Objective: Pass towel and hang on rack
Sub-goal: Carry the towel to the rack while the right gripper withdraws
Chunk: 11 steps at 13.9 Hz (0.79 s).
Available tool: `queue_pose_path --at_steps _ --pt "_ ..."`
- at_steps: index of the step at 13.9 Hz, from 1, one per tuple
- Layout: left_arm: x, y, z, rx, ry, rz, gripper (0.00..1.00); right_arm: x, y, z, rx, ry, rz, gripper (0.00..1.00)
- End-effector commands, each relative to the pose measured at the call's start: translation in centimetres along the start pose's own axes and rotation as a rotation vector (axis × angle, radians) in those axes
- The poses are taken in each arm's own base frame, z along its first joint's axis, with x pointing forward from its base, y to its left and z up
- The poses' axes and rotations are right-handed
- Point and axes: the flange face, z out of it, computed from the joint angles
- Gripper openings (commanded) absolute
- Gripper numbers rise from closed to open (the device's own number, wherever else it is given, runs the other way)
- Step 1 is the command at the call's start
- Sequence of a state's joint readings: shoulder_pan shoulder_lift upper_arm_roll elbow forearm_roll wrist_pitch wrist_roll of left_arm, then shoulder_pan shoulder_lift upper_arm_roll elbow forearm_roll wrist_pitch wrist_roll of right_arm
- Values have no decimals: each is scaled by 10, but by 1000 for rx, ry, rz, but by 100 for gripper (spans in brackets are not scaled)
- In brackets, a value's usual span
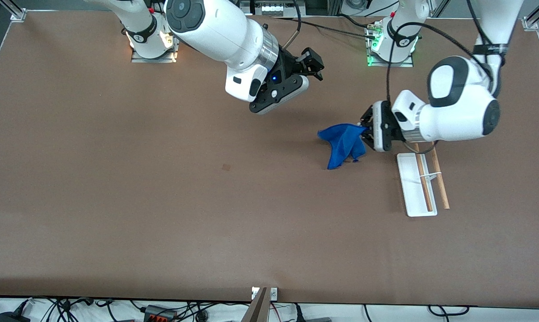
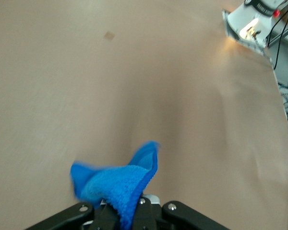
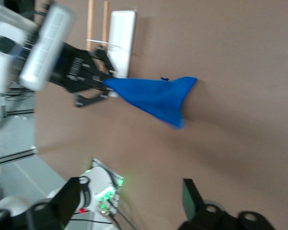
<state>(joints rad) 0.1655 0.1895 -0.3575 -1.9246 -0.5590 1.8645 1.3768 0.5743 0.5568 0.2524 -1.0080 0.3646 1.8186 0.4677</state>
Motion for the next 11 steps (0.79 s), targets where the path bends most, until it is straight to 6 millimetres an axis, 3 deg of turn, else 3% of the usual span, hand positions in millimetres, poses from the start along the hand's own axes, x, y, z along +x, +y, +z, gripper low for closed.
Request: queue_pose_path --at_steps 1,2,3,5,7,9,11 --pt "-12 4 -43 62 -91 -96 1 -2 13 -24 -144 61 -28 100" --pt "-17 4 -55 70 -137 -185 1 1 23 -32 -204 75 -31 100" --pt "-14 2 -75 129 -227 -252 1 8 46 -41 -264 68 -5 100" --pt "-17 0 -98 191 -277 -374 1 24 103 -65 -396 60 68 100" --pt "-41 -3 -108 194 -320 -474 1 40 157 -82 -476 57 123 100" --pt "-72 -11 -125 223 -348 -522 1 55 231 -90 -504 30 231 100" --pt "-99 -28 -122 207 -331 -559 1 64 307 -93 -515 -7 337 100"
